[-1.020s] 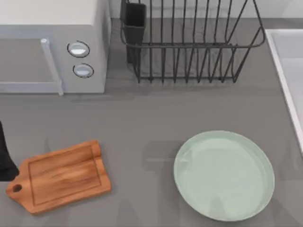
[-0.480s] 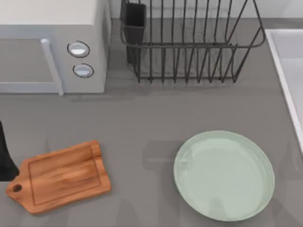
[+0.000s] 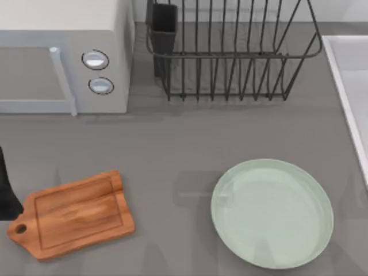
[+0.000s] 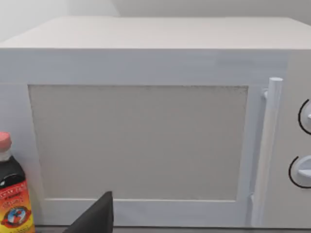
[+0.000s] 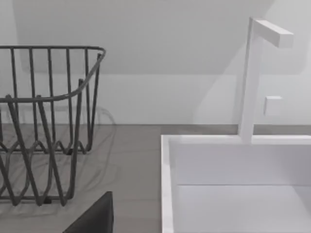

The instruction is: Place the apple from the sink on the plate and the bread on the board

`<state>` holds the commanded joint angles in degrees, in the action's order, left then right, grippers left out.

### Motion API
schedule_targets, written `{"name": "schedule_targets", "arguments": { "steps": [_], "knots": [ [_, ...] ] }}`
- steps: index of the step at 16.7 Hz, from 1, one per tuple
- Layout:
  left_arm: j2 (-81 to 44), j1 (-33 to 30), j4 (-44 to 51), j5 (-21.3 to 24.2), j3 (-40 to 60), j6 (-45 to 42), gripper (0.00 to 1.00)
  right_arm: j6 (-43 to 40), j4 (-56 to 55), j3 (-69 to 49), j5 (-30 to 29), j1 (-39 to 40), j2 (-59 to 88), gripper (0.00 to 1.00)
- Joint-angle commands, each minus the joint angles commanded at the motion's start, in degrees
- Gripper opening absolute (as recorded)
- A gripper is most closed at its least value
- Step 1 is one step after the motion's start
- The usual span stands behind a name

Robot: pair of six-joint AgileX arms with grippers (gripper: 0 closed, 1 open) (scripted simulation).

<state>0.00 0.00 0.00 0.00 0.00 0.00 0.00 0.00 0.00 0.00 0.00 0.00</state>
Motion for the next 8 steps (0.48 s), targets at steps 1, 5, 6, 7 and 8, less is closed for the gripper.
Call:
{"name": "schedule_targets", "arguments": {
  "steps": [1,5,6,7,8],
  "knots": [
    [0.0,0.0,0.0,0.0,0.0,0.0,1.0,0.0,0.0,0.0,0.0,0.0,0.0,1.0],
    [0.0,0.0,0.0,0.0,0.0,0.0,1.0,-0.11,0.36,-0.56,0.0,-0.12,0.57,1.0],
    [0.0,0.0,0.0,0.0,0.0,0.0,1.0,-0.35,1.12,-1.71,0.0,-0.36,1.75,1.0],
    [0.0,0.0,0.0,0.0,0.0,0.0,1.0,-0.69,2.24,-3.4,0.0,-0.73,3.54,1.0],
    [0.0,0.0,0.0,0.0,0.0,0.0,1.0,-1.14,3.7,-5.6,-0.01,-1.21,5.95,1.0]
  ]
}}
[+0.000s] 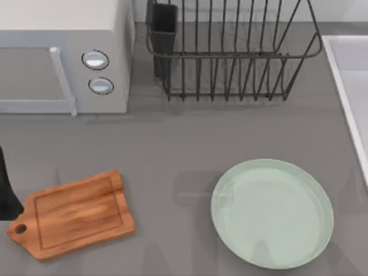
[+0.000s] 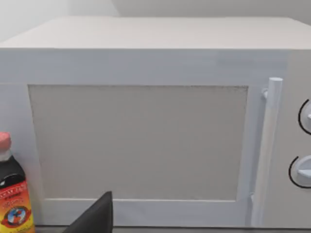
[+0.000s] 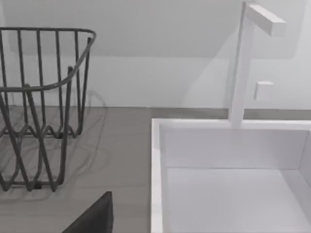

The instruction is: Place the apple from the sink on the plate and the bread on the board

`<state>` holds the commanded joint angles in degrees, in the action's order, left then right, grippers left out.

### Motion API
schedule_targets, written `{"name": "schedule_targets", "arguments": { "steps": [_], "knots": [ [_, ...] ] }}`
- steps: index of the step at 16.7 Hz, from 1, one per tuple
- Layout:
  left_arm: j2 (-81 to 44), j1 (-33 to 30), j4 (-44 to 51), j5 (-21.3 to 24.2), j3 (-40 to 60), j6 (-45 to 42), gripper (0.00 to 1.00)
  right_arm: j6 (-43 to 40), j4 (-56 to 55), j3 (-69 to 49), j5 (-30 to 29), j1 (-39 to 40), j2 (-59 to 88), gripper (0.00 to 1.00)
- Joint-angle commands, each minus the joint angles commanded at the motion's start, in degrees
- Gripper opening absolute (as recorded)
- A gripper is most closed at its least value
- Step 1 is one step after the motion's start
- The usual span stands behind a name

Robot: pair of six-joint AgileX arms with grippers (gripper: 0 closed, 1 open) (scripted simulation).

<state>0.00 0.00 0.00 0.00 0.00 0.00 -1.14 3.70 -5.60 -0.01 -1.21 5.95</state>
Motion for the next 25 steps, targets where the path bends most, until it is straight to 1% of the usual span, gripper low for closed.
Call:
{"name": "schedule_targets", "arguments": {
  "steps": [2,5,14,18,22,25],
  "knots": [
    [0.0,0.0,0.0,0.0,0.0,0.0,1.0,-1.18,3.81,-5.71,-0.01,-1.24,6.63,1.0],
    [0.0,0.0,0.0,0.0,0.0,0.0,1.0,-3.47,11.23,-16.87,-0.02,-3.66,20.57,1.0],
    [0.0,0.0,0.0,0.0,0.0,0.0,1.0,-11.69,37.9,-57.49,-0.08,-12.35,75.5,1.0],
    [0.0,0.0,0.0,0.0,0.0,0.0,1.0,-14.83,48.07,-72.95,-0.11,-15.66,97.17,1.0],
    [0.0,0.0,0.0,0.0,0.0,0.0,1.0,-16.93,54.88,-83.3,-0.12,-17.88,111.17,1.0],
    [0.0,0.0,0.0,0.0,0.0,0.0,1.0,-17.6,57.03,-86.53,-0.13,-18.58,115.31,1.0]
  ]
}}
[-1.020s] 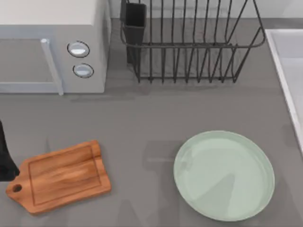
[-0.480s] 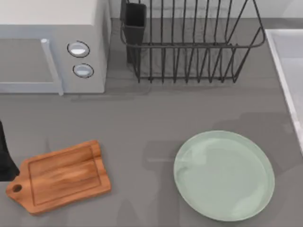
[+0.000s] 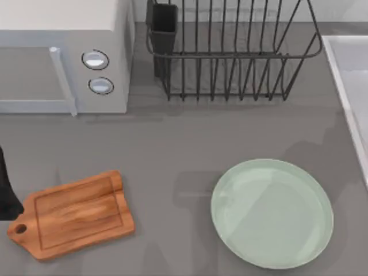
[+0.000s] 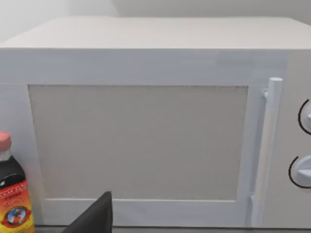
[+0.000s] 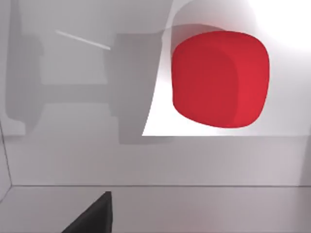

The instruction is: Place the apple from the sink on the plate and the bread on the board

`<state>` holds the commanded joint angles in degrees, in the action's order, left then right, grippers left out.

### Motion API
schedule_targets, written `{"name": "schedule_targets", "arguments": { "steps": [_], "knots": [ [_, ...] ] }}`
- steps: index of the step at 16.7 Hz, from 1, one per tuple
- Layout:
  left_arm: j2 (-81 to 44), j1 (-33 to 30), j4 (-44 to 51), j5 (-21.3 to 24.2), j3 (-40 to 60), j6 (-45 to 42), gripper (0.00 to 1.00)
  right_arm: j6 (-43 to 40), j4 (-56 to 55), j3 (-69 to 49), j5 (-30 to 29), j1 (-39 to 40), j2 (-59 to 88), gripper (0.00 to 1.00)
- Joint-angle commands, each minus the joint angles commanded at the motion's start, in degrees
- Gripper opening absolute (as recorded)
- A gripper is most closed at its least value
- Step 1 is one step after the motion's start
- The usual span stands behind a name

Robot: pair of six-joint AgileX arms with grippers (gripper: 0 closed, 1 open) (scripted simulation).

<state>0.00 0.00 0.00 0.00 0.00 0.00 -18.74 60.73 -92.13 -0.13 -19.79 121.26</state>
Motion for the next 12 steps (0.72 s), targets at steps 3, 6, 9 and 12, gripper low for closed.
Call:
{"name": "schedule_targets", "arguments": {
  "steps": [3,6,9,12],
  "knots": [
    [0.0,0.0,0.0,0.0,0.0,0.0,1.0,-0.03,0.1,-0.14,0.0,-0.03,0.19,1.0],
    [0.0,0.0,0.0,0.0,0.0,0.0,1.0,0.03,-0.18,0.1,-0.01,0.28,0.18,1.0],
    [0.0,0.0,0.0,0.0,0.0,0.0,1.0,0.07,-4.13,1.88,-0.04,0.25,2.83,1.0],
    [0.0,0.0,0.0,0.0,0.0,0.0,1.0,0.13,-13.04,5.02,-0.08,0.17,7.83,1.0]
  ]
}}
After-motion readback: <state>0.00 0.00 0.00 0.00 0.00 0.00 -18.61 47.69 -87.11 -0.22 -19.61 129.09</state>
